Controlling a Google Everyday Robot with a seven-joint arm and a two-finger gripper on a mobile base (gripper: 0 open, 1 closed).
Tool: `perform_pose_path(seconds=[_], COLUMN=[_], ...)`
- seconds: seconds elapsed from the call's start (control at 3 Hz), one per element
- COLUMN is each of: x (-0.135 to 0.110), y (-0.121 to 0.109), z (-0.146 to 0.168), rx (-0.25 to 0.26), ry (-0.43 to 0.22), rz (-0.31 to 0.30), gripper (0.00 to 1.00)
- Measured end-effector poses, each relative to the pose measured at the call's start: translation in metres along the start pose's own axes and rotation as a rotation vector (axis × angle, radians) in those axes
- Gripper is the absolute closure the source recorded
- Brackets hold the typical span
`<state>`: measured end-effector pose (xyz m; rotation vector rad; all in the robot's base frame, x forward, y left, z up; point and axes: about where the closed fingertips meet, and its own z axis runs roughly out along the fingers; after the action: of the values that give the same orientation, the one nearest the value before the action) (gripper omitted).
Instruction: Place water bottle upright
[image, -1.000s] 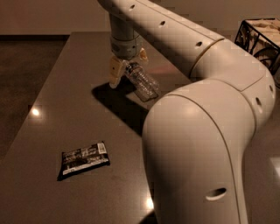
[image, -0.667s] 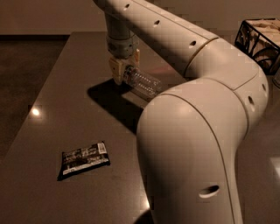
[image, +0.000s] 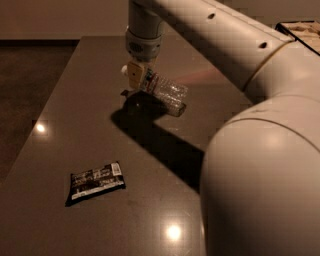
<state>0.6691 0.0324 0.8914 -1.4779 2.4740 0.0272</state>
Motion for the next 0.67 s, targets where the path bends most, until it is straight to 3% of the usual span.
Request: perform_pose_path(seconds=[0.33,0.67], x=[0.005,0.013], y=[0.035,0.065], z=[-0.040,-0.075], rx=[-0.094,-0.170], ry=[-0.181,-0.346], rz=[-0.155,-0.265], gripper=[1.00,1.00])
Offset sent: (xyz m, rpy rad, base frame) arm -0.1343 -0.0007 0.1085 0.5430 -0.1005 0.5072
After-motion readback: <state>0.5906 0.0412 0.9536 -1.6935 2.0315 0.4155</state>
